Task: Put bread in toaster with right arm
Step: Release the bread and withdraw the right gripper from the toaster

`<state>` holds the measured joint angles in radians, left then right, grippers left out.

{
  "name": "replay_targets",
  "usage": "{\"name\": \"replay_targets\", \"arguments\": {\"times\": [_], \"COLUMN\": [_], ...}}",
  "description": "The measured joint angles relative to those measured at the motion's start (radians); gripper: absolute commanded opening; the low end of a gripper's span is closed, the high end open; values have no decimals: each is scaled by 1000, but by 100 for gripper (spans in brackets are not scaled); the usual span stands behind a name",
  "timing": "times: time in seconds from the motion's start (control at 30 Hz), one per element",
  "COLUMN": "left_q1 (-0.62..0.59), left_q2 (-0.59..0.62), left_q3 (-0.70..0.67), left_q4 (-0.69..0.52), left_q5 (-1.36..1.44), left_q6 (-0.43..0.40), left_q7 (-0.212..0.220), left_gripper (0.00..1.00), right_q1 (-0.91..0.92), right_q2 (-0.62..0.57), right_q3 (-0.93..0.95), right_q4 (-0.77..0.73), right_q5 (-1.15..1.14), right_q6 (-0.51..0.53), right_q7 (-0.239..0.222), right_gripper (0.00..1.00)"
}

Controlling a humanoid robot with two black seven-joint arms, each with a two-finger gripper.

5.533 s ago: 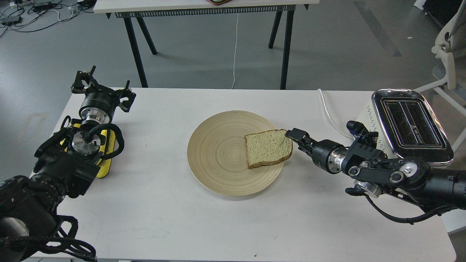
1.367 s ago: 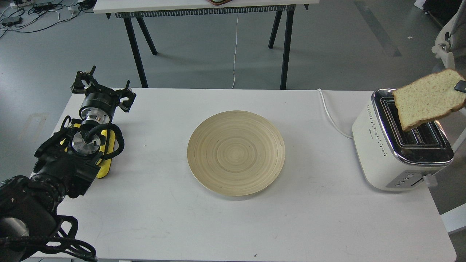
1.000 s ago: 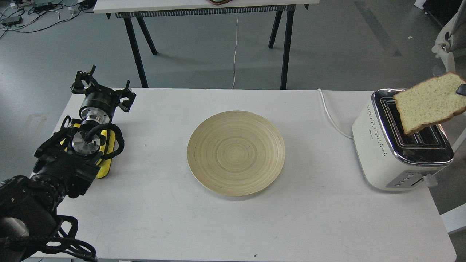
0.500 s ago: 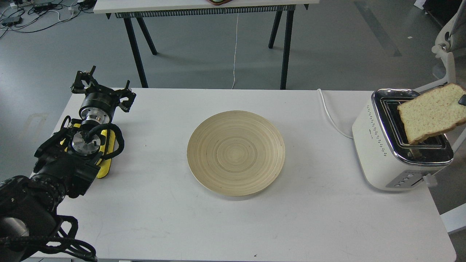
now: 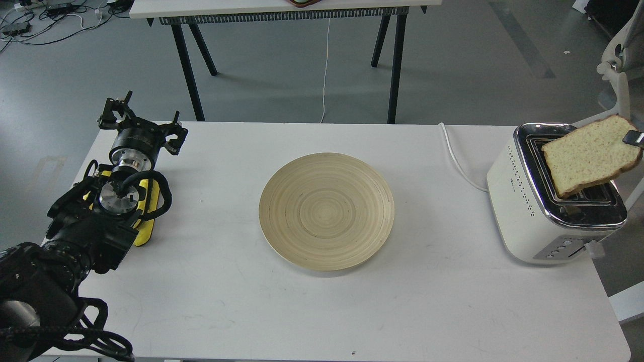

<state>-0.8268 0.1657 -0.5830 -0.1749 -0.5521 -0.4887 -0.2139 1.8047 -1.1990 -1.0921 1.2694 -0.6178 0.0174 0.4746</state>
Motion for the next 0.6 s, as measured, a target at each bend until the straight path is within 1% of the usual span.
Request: {"name": "replay_targets", "arguments": {"times": [0.13, 0.27, 0.3, 0.33, 0.37, 0.47, 0.6], "left_q1": [0, 0, 0, 0, 0, 0, 0], "left_q2": [0, 0, 0, 0, 0, 0, 0], "left_q3": [0, 0, 0, 0, 0, 0, 0], "left_q4": [0, 0, 0, 0, 0, 0, 0], "left_q5": [0, 0, 0, 0, 0, 0, 0], "left_q6": [0, 0, 0, 0, 0, 0, 0], "left_q7": [0, 0, 0, 0, 0, 0, 0], "left_gripper": [100, 100, 100, 100, 100, 100, 100], "right_q1": [-1, -2, -3, -5, -6, 2, 2], "right_q2": [15, 27, 29, 29, 29, 32, 47], "right_q3": [2, 1, 1, 1, 2, 24, 182], "right_q4": [1, 1, 1, 1, 2, 12, -4], "right_q5": [22, 25, 25, 26, 26, 47, 202], "right_q6": [-1, 0, 0, 0, 0, 9, 39], "right_q7": [1, 1, 1, 1, 1, 2, 2], "right_gripper": [58, 68, 76, 96, 100, 100, 100]}}
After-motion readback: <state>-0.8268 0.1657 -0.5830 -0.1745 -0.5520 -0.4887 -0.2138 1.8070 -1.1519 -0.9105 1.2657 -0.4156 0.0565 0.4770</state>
